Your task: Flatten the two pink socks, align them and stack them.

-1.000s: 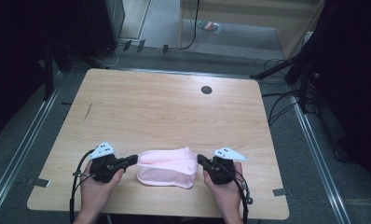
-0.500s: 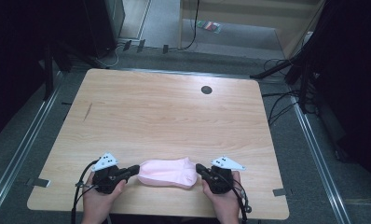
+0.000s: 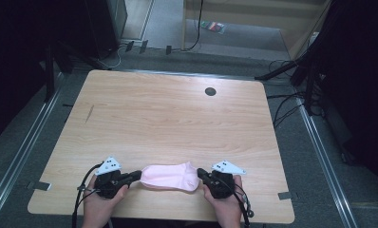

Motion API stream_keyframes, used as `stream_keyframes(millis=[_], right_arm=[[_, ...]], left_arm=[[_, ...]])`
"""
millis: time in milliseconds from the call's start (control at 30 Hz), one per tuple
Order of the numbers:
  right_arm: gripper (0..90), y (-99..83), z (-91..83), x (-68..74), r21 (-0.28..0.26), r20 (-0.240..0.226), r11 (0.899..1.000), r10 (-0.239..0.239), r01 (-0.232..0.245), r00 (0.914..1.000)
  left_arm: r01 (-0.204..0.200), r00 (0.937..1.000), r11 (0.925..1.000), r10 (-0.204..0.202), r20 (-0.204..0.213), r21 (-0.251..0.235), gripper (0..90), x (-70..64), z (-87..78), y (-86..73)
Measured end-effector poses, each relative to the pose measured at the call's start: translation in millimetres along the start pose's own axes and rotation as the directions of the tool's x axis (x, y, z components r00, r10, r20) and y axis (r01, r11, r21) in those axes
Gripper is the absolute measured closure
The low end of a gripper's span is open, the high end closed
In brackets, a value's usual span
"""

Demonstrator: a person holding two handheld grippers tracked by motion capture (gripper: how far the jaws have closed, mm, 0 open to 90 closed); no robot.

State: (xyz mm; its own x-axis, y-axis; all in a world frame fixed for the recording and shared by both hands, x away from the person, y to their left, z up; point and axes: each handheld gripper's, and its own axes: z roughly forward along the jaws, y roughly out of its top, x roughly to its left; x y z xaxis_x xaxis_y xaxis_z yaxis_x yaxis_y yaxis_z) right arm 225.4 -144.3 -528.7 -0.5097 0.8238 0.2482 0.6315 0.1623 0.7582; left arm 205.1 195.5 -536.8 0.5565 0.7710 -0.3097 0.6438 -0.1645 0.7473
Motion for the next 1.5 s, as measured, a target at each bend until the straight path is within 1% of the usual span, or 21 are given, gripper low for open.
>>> stream_keyframes(millis=[100, 467, 500, 533, 567, 600, 633, 733, 767, 800, 833, 867, 967, 1133, 1233, 1267, 1300, 1400, 1433, 1467, 1500], right_arm=[[89.6, -3.2, 3.2, 0.5, 0.014, -0.002, 1.000, -0.001, 0.001, 1.0000], [86.0, -7.5, 6.6, -1.8, 0.020, 0.014, 1.000, -0.011, 0.010, 0.9998], [73.0, -7.0, 4.6, -1.3, -0.007, 0.028, 1.000, -0.014, 0.015, 0.9995], [73.0, -7.0, 4.6, -1.3, -0.007, 0.028, 1.000, -0.014, 0.015, 0.9995], [68.4, -4.4, -1.7, -1.9, -0.051, 0.017, 0.999, 0.002, -0.001, 0.9999], [69.5, -3.1, -5.7, -1.8, -0.082, 0.007, 0.997, 0.007, -0.006, 1.0000], [73.2, -1.9, -9.7, -0.5, -0.103, 0.002, 0.995, 0.009, -0.009, 1.0000], [80.0, -0.3, -13.3, 2.9, -0.123, -0.022, 0.992, -0.008, 0.005, 0.9997], [83.4, -1.1, -8.9, 8.1, -0.094, -0.041, 0.995, -0.026, 0.023, 0.9988], [83.4, -1.1, -8.9, 8.1, -0.094, -0.041, 0.995, -0.026, 0.023, 0.9988], [84.9, -4.7, 1.5, 11.7, -0.047, -0.045, 0.998, -0.046, 0.044, 0.9979], [84.9, -4.7, 1.5, 11.7, -0.047, -0.045, 0.998, -0.046, 0.044, 0.9979], [87.1, -12.9, 18.7, 11.3, 0.032, -0.005, 0.998, -0.056, 0.056, 0.9984], [88.3, -15.0, 21.6, 11.5, 0.043, 0.004, 0.996, -0.075, 0.074, 0.9972], [84.0, -14.4, 21.2, 12.7, 0.046, 0.005, 0.996, -0.080, 0.080, 0.9967], [76.5, -13.5, 18.2, 13.3, 0.023, 0.003, 0.996, -0.083, 0.083, 0.9966], [72.1, -12.5, 15.7, 13.4, 0.001, -0.004, 0.996, -0.086, 0.086, 0.9963], [53.9, -6.7, 5.8, 12.9, -0.074, -0.011, 0.994, -0.087, 0.086, 0.9962], [53.9, -6.7, 5.8, 12.9, -0.074, -0.011, 0.994, -0.087, 0.086, 0.9962], [48.0, -4.6, 2.5, 11.6, -0.098, -0.006, 0.992, -0.084, 0.083, 0.9964], [36.0, -0.5, -1.8, 6.5, -0.120, -0.010, 0.990, -0.073, 0.071, 0.9973]], left_arm=[[-0.026, 0.9996, 0.9992, 0.027, -0.008, 0.031, 90.0, -2.4, 2.3, -1.3], [-0.053, 0.9976, 0.9969, 0.055, -0.043, 0.059, 87.8, -4.6, 7.8, -3.1], [-0.055, 0.9965, 0.9979, 0.057, -0.062, 0.035, 75.2, -6.0, 5.8, -1.9], [-0.055, 0.9965, 0.9979, 0.057, -0.062, 0.035, 67.4, -6.0, 5.8, -1.9], [-0.041, 0.9964, 0.9990, 0.040, -0.075, -0.019, 63.4, -6.7, -0.6, 0.9], [-0.037, 0.9961, 0.9981, 0.033, -0.082, -0.048, 60.1, -6.9, -4.4, 2.6], [-0.037, 0.9958, 0.9964, 0.031, -0.087, -0.076, 59.8, -7.6, -7.6, 4.1], [-0.047, 0.9966, 0.9939, 0.040, -0.072, -0.100, 68.4, -11.0, -8.3, 5.2], [-0.055, 0.9969, 0.9942, 0.049, -0.061, -0.092, 70.3, -12.9, -5.1, 5.1], [-0.066, 0.9967, 0.9956, 0.063, -0.053, -0.066, 70.3, -13.8, -0.6, 4.3], [-0.067, 0.9954, 0.9976, 0.065, -0.070, -0.019, 71.6, -14.0, 10.2, 0.8], [-0.067, 0.9954, 0.9976, 0.065, -0.070, -0.019, 71.8, -14.0, 10.2, 0.8], [-0.064, 0.9936, 0.9975, 0.066, -0.092, 0.028, 72.7, -10.9, 20.7, -4.4], [-0.077, 0.9928, 0.9968, 0.079, -0.090, 0.023, 74.1, -9.5, 20.4, -6.4], [-0.073, 0.9943, 0.9973, 0.074, -0.076, 0.011, 70.9, -8.5, 19.9, -6.6], [-0.065, 0.9963, 0.9979, 0.065, -0.057, 0.003, 63.0, -7.5, 18.5, -6.5], [-0.048, 0.9986, 0.9981, 0.047, -0.026, -0.040, 59.7, -5.5, 14.1, -6.2], [-0.046, 0.9989, 0.9951, 0.045, -0.013, -0.088, 48.7, -3.5, 8.2, -4.8], [-0.045, 0.9989, 0.9931, 0.044, -0.014, -0.108, 48.7, -2.2, 4.6, -3.7], [-0.037, 0.9993, 0.9911, 0.036, -0.006, -0.128, 44.2, -0.6, 1.2, -2.7], [-0.024, 0.9997, 0.9864, 0.024, -0.003, -0.163, 34.7, 3.6, -4.9, -1.2]])
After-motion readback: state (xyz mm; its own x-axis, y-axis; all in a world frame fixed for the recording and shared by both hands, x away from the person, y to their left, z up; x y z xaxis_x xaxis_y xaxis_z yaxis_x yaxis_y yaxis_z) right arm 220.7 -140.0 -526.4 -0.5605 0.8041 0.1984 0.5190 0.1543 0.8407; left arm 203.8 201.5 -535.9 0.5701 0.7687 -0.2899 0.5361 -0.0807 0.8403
